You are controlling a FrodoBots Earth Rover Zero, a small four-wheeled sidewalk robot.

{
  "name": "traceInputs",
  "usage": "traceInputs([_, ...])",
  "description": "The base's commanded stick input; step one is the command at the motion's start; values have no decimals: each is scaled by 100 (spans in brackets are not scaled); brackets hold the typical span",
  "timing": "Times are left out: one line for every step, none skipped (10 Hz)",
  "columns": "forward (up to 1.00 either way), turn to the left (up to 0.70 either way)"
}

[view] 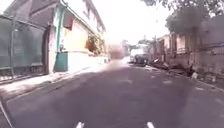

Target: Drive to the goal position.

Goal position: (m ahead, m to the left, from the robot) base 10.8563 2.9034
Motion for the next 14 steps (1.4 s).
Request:
traceInputs([100,0])
traceInputs([100,0])
traceInputs([100,0])
traceInputs([100,0])
traceInputs([100,0])
traceInputs([100,0])
traceInputs([100,0])
traceInputs([100,0])
traceInputs([100,0])
traceInputs([100,0])
traceInputs([100,0])
traceInputs([100,0])
traceInputs([100,0])
traceInputs([100,0])
